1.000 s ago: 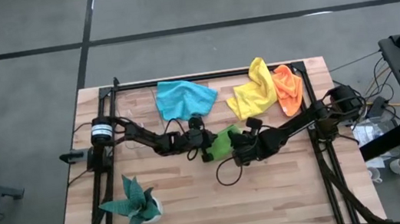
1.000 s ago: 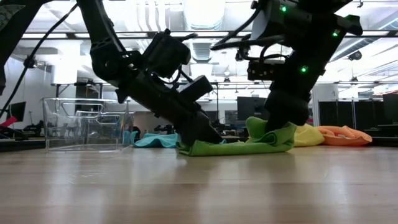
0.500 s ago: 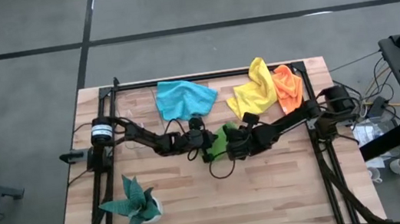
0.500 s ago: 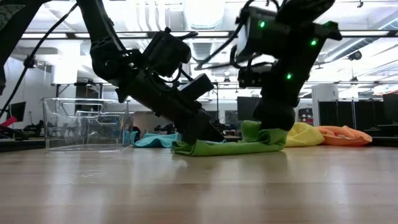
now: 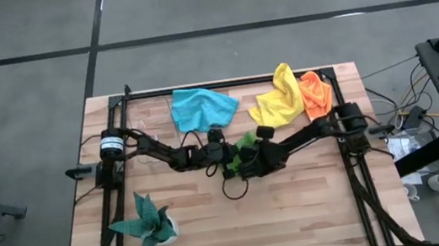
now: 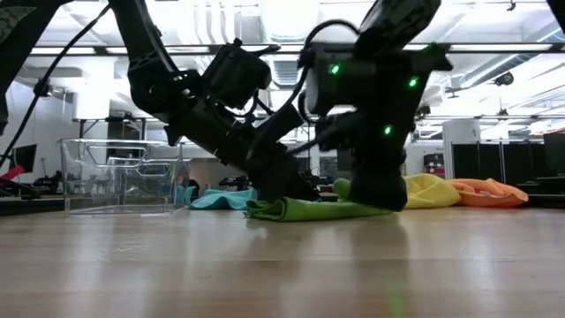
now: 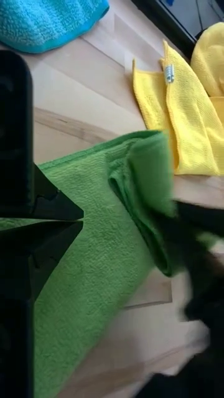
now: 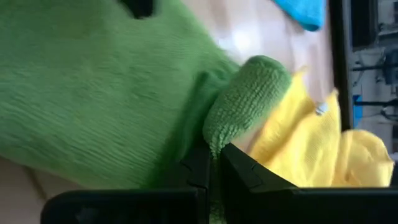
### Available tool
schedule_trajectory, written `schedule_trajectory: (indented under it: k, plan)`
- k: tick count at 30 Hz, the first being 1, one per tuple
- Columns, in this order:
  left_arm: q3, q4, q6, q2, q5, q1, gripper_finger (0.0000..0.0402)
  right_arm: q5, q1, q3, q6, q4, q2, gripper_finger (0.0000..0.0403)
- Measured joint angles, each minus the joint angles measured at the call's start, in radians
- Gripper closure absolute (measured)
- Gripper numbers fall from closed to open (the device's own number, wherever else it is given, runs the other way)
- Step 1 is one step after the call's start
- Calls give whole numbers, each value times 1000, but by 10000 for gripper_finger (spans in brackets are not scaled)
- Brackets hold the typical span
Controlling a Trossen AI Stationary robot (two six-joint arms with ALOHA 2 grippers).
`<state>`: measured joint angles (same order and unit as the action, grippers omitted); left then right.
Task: Roll microfiber towels into tight, uniform cylinder then place into a basket
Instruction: Roll the green microfiber towel
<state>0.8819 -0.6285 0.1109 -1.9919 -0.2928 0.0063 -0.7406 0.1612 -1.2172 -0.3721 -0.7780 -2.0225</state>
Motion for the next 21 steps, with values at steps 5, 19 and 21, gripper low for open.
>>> schedule_trajectory:
  k: [5,19,21]
  plan:
    - [-1,8,0,-1,0,0,402,-1,5,-68,52,-16,-70,392]
    - [-12,24,85,48,-80,-1,402,102,21,-83,85,14,-41,351]
    - [-17,20,115,70,-116,0,402,105,23,-83,86,22,-39,338]
